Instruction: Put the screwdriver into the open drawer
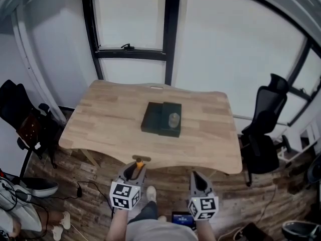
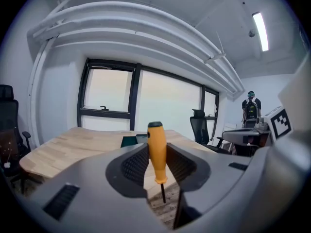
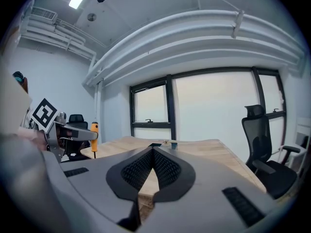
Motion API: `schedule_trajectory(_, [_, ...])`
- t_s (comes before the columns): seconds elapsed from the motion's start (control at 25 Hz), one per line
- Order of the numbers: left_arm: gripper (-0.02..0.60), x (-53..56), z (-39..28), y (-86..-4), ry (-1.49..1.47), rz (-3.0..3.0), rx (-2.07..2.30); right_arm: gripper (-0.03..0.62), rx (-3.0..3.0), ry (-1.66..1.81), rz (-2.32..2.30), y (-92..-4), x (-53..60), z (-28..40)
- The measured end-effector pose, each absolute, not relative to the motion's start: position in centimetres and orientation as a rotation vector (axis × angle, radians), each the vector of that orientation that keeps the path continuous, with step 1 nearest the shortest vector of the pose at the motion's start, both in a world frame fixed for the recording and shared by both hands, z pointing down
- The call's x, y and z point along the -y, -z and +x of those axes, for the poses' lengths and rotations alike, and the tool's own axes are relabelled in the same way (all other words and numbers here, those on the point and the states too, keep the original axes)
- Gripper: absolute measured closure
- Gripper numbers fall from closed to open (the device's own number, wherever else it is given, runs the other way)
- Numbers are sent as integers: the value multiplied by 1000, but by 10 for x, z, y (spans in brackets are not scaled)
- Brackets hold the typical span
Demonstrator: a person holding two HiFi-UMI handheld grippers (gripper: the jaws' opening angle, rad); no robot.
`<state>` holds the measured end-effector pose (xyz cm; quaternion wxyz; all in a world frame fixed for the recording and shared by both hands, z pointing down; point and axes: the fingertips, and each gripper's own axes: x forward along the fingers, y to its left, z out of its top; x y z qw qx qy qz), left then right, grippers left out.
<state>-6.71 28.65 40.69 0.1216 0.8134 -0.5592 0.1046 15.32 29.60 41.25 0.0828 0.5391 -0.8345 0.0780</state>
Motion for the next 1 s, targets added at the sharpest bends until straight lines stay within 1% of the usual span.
schedule_trajectory(0.24, [468, -233, -80, -417, -302, 2359, 1633, 597, 2477, -237, 1611, -422, -245, 144])
schedule_trajectory(0.68, [468, -94, -101, -427, -307, 2368, 1552, 597, 2402, -266, 1646, -428, -122, 123])
schedule_trajectory(1.0, [468, -24, -110, -438, -330, 2391, 1487, 597, 2351, -312, 1686, -438, -63, 111])
